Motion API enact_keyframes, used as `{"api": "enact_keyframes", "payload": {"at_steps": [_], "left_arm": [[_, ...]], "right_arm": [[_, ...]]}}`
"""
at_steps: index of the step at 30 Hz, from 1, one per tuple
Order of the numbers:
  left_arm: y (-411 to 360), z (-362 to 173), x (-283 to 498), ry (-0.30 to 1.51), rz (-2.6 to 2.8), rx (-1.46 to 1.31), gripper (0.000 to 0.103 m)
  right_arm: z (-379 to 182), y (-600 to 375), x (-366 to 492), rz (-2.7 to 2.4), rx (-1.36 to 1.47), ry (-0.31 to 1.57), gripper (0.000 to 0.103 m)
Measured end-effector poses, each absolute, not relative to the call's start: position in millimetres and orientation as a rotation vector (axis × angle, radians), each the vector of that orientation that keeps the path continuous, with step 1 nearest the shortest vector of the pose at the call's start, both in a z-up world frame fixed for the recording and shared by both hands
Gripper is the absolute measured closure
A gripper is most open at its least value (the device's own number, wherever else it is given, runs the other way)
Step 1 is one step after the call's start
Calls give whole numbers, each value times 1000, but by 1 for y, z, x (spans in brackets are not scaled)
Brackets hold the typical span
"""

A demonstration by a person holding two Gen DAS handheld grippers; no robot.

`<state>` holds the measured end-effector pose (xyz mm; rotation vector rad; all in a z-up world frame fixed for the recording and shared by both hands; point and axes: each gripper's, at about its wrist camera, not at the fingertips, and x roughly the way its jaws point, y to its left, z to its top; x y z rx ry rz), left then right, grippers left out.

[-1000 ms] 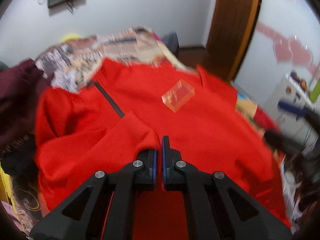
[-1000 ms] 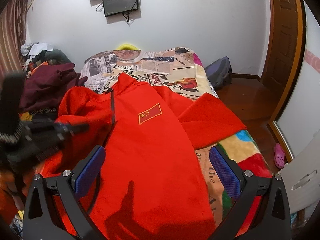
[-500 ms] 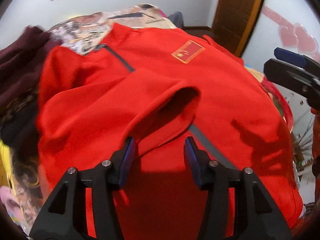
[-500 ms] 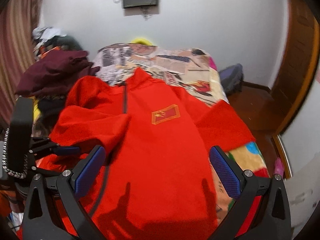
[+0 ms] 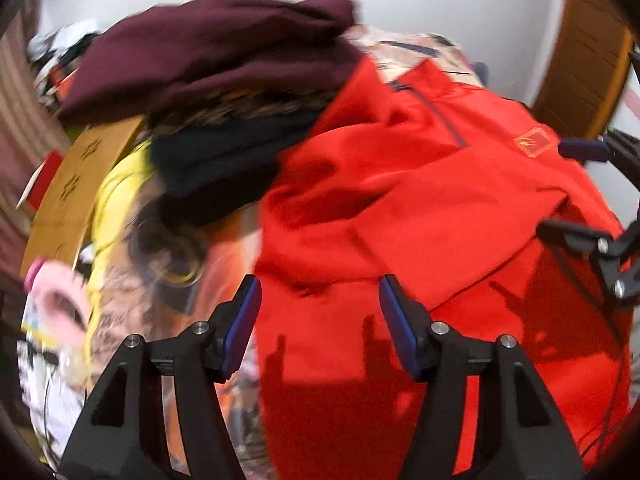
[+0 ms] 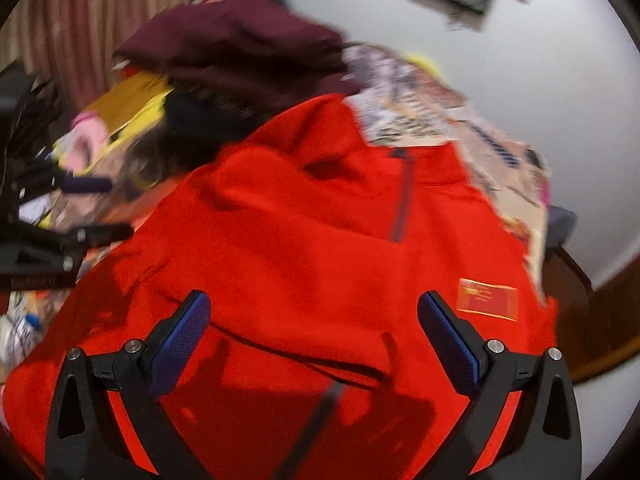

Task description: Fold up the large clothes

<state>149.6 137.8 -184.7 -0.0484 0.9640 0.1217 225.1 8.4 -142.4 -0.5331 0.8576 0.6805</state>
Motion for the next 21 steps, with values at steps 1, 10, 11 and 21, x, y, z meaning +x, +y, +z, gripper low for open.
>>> {"api": "enact_keyframes", "payload": {"at_steps": [1, 10, 11, 21], "left_arm": [[144, -188, 145, 970, 137, -66, 43], [176, -208, 118, 1008, 195, -145, 43], [176, -210, 119, 1011, 194, -146, 43], [170, -234, 147, 1062, 151, -128, 43]], "right_arm": [[-148, 16, 223, 708, -551, 875, 2], [-193, 70, 208, 846, -704, 1013, 27], [-194, 71, 208, 854, -715, 1024, 32], [-191, 64, 225, 866, -574, 1074, 89]]}}
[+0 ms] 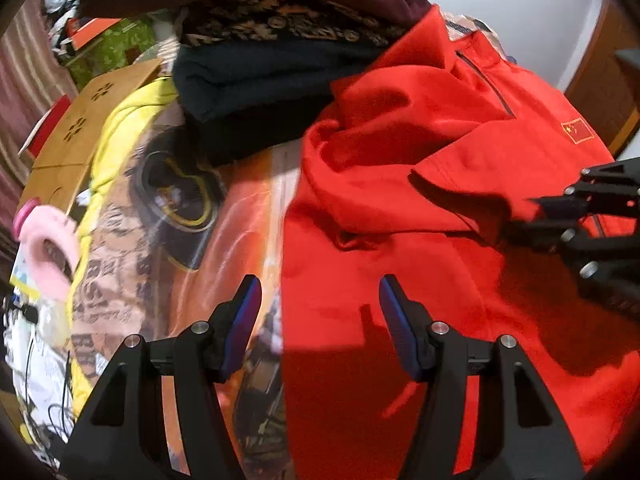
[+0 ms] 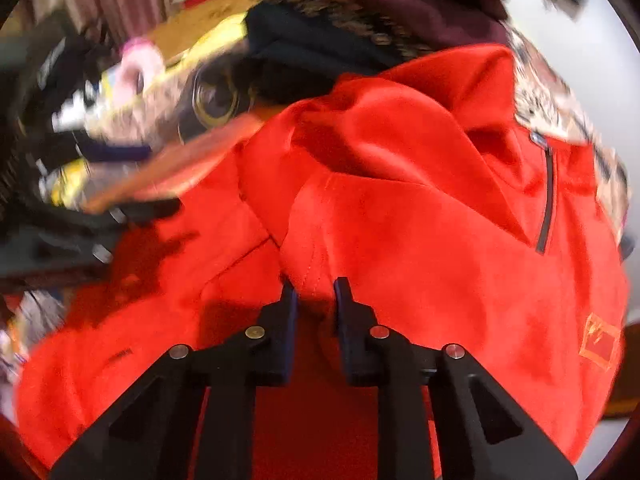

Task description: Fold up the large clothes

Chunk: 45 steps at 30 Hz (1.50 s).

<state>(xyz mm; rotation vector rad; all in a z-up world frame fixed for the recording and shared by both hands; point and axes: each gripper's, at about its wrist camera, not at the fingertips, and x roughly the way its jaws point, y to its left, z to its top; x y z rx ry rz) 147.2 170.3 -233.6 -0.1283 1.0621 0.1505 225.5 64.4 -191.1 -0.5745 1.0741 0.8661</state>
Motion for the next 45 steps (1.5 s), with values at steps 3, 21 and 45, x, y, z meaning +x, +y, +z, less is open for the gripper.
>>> {"api": "enact_keyframes", "payload": {"at_steps": [3, 21, 45], "left_arm": [[163, -240, 162, 1075, 129, -88, 43], [126, -221, 206, 893, 203, 131, 101], [160, -273, 175, 1151, 240, -65, 93]], "right_arm": [[-170, 51, 238, 834, -459, 1038, 90], [8, -131, 307, 394, 81, 555, 94], [-146, -241, 254, 268, 193, 1028, 95]]}}
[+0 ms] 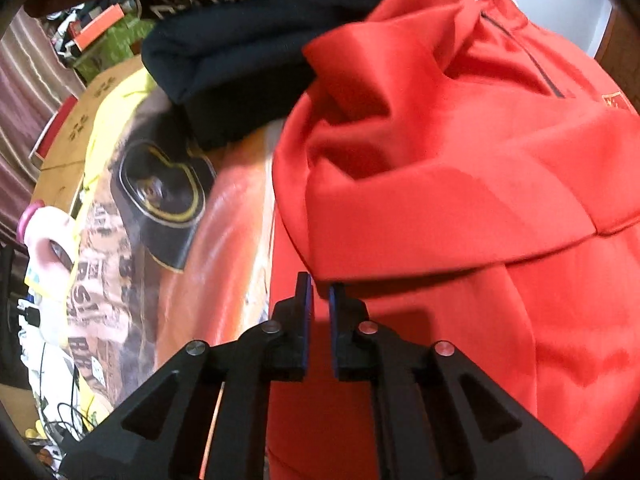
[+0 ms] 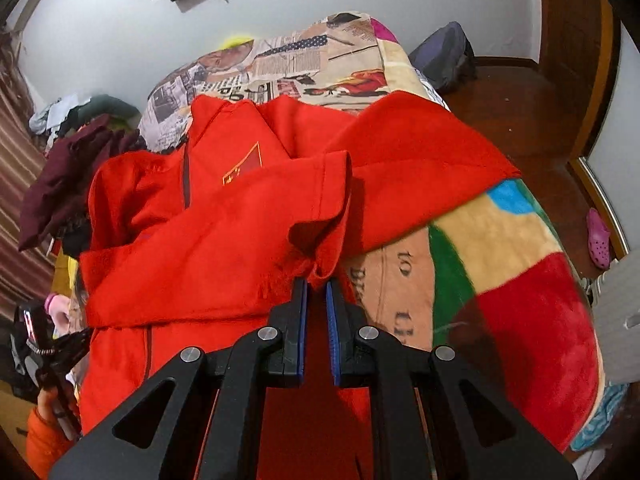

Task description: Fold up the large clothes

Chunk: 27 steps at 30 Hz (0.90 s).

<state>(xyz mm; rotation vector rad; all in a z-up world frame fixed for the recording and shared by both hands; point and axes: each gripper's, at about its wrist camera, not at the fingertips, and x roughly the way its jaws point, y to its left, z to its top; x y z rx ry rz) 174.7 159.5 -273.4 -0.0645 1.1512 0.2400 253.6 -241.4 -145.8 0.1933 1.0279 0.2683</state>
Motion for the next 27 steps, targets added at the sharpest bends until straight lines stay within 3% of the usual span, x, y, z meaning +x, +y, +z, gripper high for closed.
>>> {"api": "enact_keyframes", "payload": {"at_steps": [6, 8, 10, 12, 14, 20, 27], "left_arm": [[151, -250, 164, 1122, 212, -60, 62], [146, -233, 163, 1086, 205, -43, 60], [142, -218, 166, 1053, 197, -36, 57], [139, -203, 172, 1017, 191, -34, 52], [135, -188, 181, 981, 176, -45, 49], [115, -173, 214, 943, 98, -101, 48], [90, -187, 254, 989, 5, -174, 48]], "right_arm": [[-146, -247, 249, 283, 201, 1063, 94], [-142, -249, 248, 277, 201, 1054, 88], [-136, -255, 248, 274, 212, 1027, 77], [-129, -262, 249, 262, 235, 986, 56], [-122, -273, 252, 242, 263, 943, 50], [-118, -305, 274, 173, 353, 908, 49], [-156, -354, 313, 81, 516, 992, 49]]}}
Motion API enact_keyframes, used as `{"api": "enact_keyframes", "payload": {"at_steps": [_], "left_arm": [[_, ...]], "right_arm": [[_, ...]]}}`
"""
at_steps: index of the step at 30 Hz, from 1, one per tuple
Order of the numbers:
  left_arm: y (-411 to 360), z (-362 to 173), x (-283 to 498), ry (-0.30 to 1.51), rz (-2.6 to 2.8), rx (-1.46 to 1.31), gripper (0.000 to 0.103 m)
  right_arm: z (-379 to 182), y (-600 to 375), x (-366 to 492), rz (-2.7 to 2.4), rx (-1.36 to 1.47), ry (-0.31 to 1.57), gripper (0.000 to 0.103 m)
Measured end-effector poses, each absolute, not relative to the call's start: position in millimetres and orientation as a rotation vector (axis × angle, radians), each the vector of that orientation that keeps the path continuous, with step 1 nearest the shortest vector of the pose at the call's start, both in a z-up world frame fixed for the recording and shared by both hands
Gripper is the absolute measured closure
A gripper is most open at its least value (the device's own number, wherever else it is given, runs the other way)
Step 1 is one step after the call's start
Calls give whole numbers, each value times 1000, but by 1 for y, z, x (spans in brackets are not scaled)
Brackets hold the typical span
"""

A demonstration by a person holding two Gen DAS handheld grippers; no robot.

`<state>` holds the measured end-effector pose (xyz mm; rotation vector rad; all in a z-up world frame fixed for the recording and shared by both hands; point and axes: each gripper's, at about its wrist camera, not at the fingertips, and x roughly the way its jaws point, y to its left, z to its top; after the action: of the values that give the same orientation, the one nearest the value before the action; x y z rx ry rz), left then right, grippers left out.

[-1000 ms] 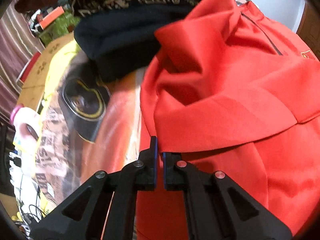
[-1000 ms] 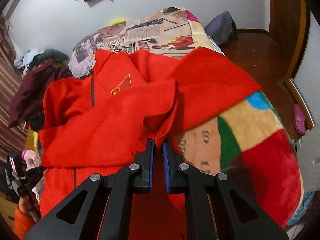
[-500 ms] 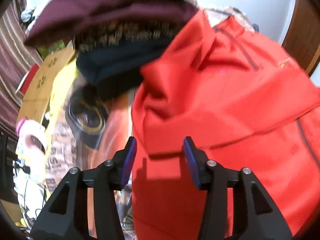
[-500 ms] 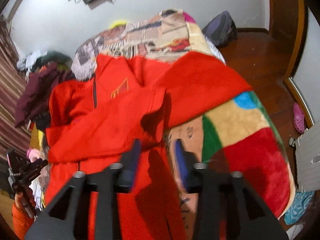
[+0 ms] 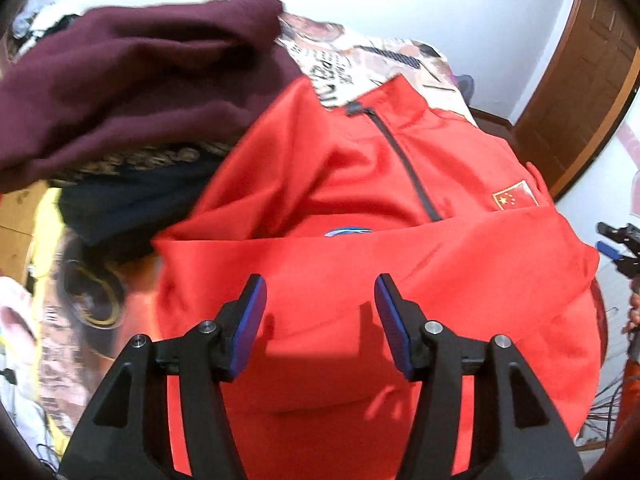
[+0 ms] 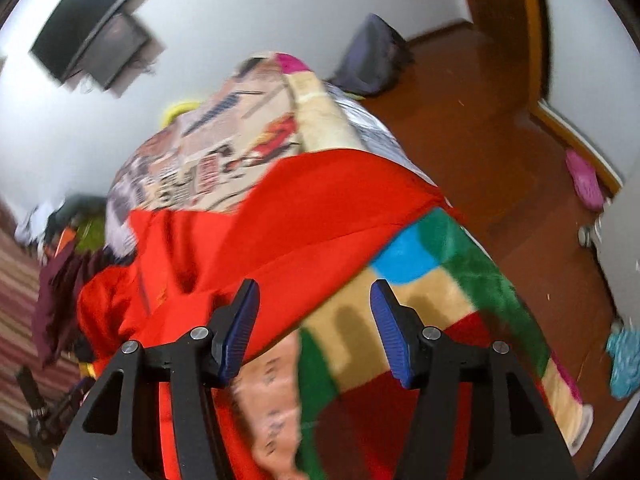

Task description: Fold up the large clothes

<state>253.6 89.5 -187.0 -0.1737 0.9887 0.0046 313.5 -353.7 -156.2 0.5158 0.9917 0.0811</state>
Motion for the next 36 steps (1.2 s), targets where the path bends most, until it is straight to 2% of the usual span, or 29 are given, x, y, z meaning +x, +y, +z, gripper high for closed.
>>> {"api": "enact_keyframes", "payload": {"at_steps": [11, 13, 16, 18, 20, 26, 31, 36], "left_arm": [[66, -235, 287, 1099, -18, -206, 48], [65, -237, 290, 1095, -11, -203, 46], [63, -238, 294, 1091, -6, -192, 45], [62, -239, 295, 1090, -3, -188, 45], [62, -238, 296, 1089, -2, -186, 44], [61, -236, 297, 1087, 1, -182, 44], [63, -221, 285, 1055, 0, -178, 44], [65, -205, 272, 1017, 1, -164, 44]], "right_arm": [[-220, -380, 378, 74, 710, 1103, 51], [-224, -387, 387, 36, 720, 1103, 57], [-224, -396, 398, -25, 716, 1094, 72], [-222, -400, 403, -55, 702, 1095, 92], [-215, -400, 401, -50, 704, 1081, 94], [-155, -382, 383, -3, 570, 913, 97], [-67, -357, 352, 124, 486, 705, 97], [-4, -307, 317, 316, 367, 564, 97]]}}
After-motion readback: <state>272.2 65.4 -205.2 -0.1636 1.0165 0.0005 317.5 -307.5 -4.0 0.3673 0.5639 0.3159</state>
